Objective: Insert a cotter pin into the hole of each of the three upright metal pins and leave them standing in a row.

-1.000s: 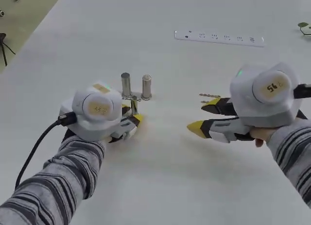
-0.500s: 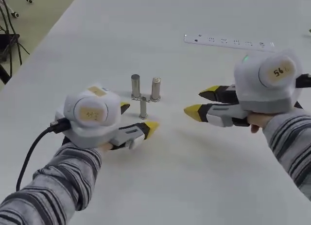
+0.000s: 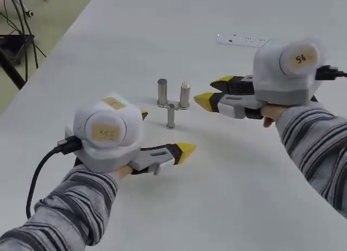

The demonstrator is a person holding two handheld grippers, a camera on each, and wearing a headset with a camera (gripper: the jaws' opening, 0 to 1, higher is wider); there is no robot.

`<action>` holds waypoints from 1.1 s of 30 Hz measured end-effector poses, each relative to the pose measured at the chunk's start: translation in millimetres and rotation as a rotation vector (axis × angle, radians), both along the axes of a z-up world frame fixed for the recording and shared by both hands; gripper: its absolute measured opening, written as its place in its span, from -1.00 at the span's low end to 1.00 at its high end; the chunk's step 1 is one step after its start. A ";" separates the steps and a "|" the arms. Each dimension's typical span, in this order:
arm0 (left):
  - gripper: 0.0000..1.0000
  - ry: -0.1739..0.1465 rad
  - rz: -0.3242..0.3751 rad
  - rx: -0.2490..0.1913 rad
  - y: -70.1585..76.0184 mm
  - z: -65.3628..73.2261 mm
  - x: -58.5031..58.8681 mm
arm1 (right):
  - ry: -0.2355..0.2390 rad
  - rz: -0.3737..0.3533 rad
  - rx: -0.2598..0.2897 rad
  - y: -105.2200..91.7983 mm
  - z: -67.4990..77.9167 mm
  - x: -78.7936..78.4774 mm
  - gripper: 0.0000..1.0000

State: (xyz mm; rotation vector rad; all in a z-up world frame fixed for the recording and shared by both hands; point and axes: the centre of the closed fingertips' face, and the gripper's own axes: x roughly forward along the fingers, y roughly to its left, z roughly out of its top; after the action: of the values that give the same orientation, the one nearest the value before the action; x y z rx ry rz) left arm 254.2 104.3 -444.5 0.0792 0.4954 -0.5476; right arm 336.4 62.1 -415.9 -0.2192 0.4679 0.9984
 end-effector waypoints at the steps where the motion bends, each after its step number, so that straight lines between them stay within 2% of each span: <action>1: 0.47 -0.001 0.001 -0.002 0.2 0.6 -1.1 | 0.005 -0.005 0.007 3.1 -1.3 2.7 -0.49; 4: 0.56 -0.005 -0.002 0.007 0.5 0.9 -4.6 | 0.013 -0.015 0.025 10.5 -4.9 8.3 -0.50; 8: 0.67 -0.006 -0.007 0.020 1.1 -0.5 -6.8 | 0.008 -0.025 0.017 14.9 -12.0 14.2 -0.51; 11: 0.74 0.010 -0.014 0.011 0.7 -3.3 -9.2 | 0.039 -0.029 0.034 20.3 -17.1 15.5 -0.54; 14: 0.81 0.008 -0.018 0.008 2.2 -3.6 -9.2 | 0.059 -0.026 0.043 26.9 -25.0 21.3 -0.57; 19: 0.87 0.005 -0.018 0.002 4.4 -2.6 -8.7 | 0.065 -0.011 0.036 34.9 -29.6 19.3 -0.61; 22: 0.92 -0.006 -0.017 -0.021 2.9 1.3 -8.2 | 0.067 -0.004 0.030 37.9 -34.5 19.8 -0.67; 26: 0.97 -0.024 -0.025 -0.040 0.4 7.7 -9.1 | 0.076 -0.004 0.035 39.0 -34.5 22.5 -0.72; 33: 0.97 -0.012 -0.034 -0.024 1.5 8.6 -17.8 | 0.085 -0.010 0.043 39.2 -34.2 22.7 -0.79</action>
State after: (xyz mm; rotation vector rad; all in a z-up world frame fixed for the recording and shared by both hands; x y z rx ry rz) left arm 236.4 105.8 -435.8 0.0683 0.4767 -0.5858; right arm 359.1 101.3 -450.1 -0.1360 0.5238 1.0093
